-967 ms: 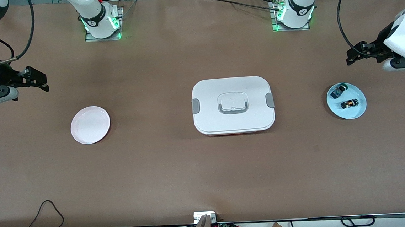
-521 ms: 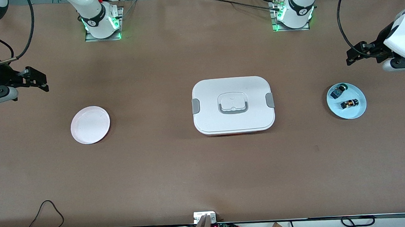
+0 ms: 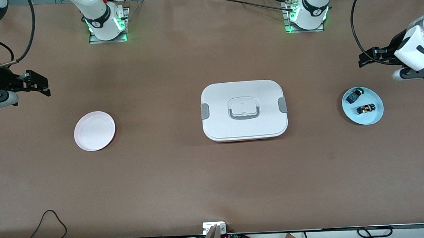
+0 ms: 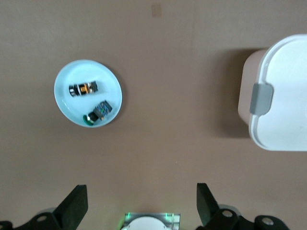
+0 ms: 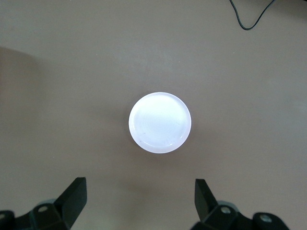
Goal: Transfer orange switch to right arm and place
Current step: 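Lower the left gripper over the orange switch on the blue plate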
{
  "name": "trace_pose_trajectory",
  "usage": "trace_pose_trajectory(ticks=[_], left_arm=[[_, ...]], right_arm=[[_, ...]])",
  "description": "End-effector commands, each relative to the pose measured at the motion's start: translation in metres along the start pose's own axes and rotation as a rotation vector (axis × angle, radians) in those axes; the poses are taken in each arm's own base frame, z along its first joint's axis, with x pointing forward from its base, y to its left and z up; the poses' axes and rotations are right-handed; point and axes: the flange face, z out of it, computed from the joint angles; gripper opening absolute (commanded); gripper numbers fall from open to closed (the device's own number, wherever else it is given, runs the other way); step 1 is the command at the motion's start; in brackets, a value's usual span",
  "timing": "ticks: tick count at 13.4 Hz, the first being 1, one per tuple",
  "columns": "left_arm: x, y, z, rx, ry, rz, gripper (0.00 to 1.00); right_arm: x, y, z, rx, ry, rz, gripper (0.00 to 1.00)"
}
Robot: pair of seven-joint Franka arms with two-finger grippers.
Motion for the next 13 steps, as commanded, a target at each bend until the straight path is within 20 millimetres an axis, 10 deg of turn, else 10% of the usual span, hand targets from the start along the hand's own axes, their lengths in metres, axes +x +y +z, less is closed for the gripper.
trace_pose_trajectory(ticks=[1,13], left_arm=[[0.018,-0.032,0.017,0.002,-0.064,-0.034,1.0],[0.094,-0.126,0.181,0.005,0.049,-0.066,1.0]], right_arm=[[-0.006,0.0,-0.002,0.016,0.002,0.009,1.0],[-0.006,0.001,-0.001,0.016,0.0,0.01,1.0]])
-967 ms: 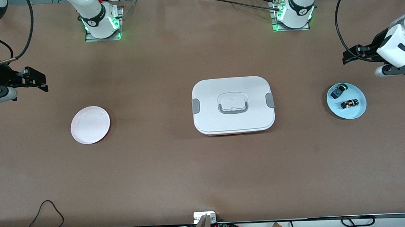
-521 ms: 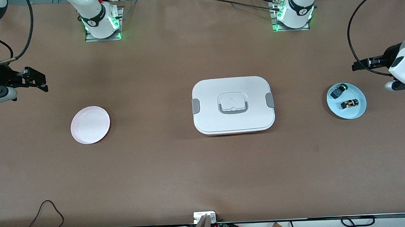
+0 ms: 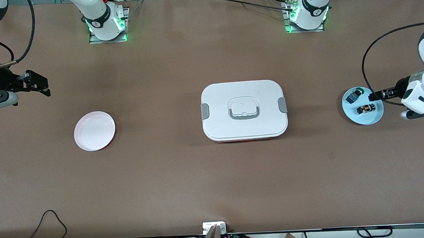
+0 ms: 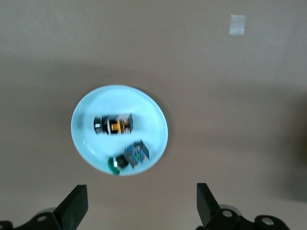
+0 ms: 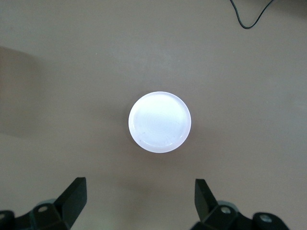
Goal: Transfer orange switch to right arm and place
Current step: 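Lower the left gripper over the orange switch on the blue plate, then close the left gripper on the orange switch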
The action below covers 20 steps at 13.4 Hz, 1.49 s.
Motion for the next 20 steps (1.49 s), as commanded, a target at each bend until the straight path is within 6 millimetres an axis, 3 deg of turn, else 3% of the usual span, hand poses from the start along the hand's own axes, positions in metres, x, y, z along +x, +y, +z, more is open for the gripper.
trace_pose_trajectory(ticks=[1,4,8,11,20], left_arm=[[0.01,-0.02,0.034,0.009,0.043,0.05,1.0],[0.011,-0.049,0.092,0.006,0.102,0.082,1.0],[0.002,-0.051,0.137,0.007,0.147,0.082,1.0],[-0.003,-0.055,0.158,0.007,0.156,0.099,1.0],[-0.007,-0.068,0.184,-0.001,0.137,0.094,1.0]], right_arm=[[-0.005,0.0,-0.003,0.016,0.003,0.008,1.0],[-0.005,0.0,-0.003,0.016,0.003,0.008,1.0],[-0.005,-0.001,-0.003,0.016,0.003,0.007,1.0],[-0.005,-0.002,-0.004,0.015,0.006,0.005,1.0],[-0.004,-0.006,-0.007,0.014,0.014,-0.001,1.0]])
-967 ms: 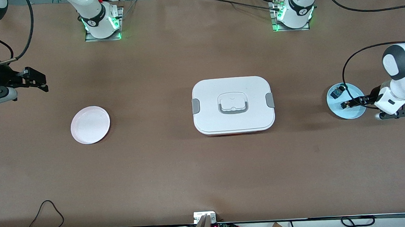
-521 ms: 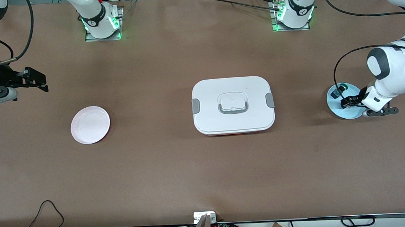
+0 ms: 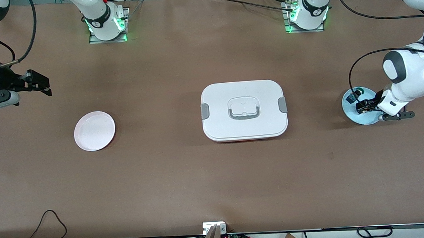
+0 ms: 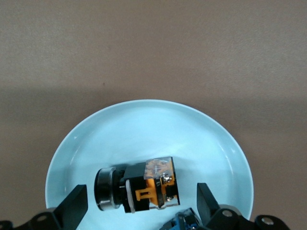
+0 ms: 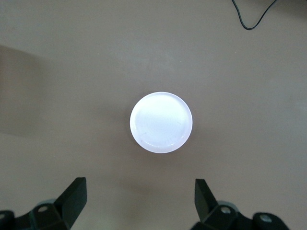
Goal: Transfer orange switch to right arm and place
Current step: 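Close the left gripper on the orange switch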
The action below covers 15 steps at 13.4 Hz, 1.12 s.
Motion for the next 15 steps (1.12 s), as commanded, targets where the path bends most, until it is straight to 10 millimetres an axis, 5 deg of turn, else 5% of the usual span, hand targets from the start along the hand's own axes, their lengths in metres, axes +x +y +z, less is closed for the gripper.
trace_pose_trajectory(ticks=[1,7,10,13,15], left_arm=[[0.0,-0.002,0.004,0.004,0.009,0.029,1.0],[-0.002,-0.007,0.021,-0.003,0.004,0.017,0.95],[0.002,-0.008,0.019,-0.007,0.013,0.008,0.79],[0.004,-0.003,0.016,-0.008,0.018,0.008,0.52],[0.006,-0.002,0.009,-0.006,0.029,0.01,0.45]], right_arm=[[-0.004,-0.004,-0.006,0.013,0.011,0.003,1.0],[-0.003,-0.003,-0.007,0.012,0.015,0.004,1.0],[-0.004,-0.004,-0.007,0.012,0.017,0.002,1.0],[-0.003,-0.003,-0.007,0.012,0.015,0.004,1.0],[-0.004,-0.004,-0.007,0.012,0.017,0.004,1.0]])
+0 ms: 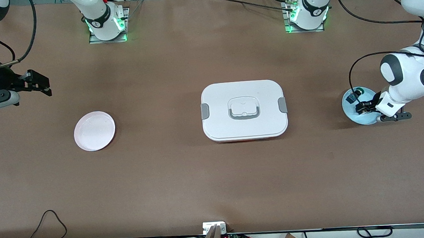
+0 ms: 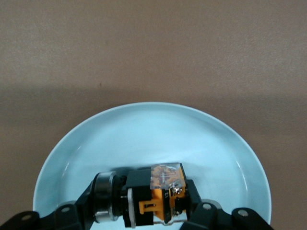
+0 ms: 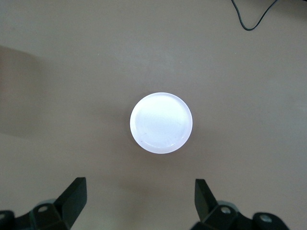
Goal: Transfer orange switch to right arm and place
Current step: 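Close the left gripper on the orange switch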
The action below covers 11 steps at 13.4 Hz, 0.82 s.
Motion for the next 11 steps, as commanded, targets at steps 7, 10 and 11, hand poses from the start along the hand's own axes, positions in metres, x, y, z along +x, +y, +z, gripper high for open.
trace_pose_trajectory(ticks=[7,10,11], left_arm=[[0.04,0.031,-0.133,-0.037,-0.087,0.088,0.45],[0.044,0.046,-0.176,-0.183,-0.17,0.091,0.45],[0.044,0.051,-0.185,-0.248,-0.175,0.105,0.45]], right_arm=[[-0.003,-0.003,-0.006,0.012,0.016,0.003,1.0],[-0.003,-0.003,-0.007,0.01,0.022,0.003,1.0],[-0.001,-0.001,-0.007,0.007,0.032,0.004,1.0]])
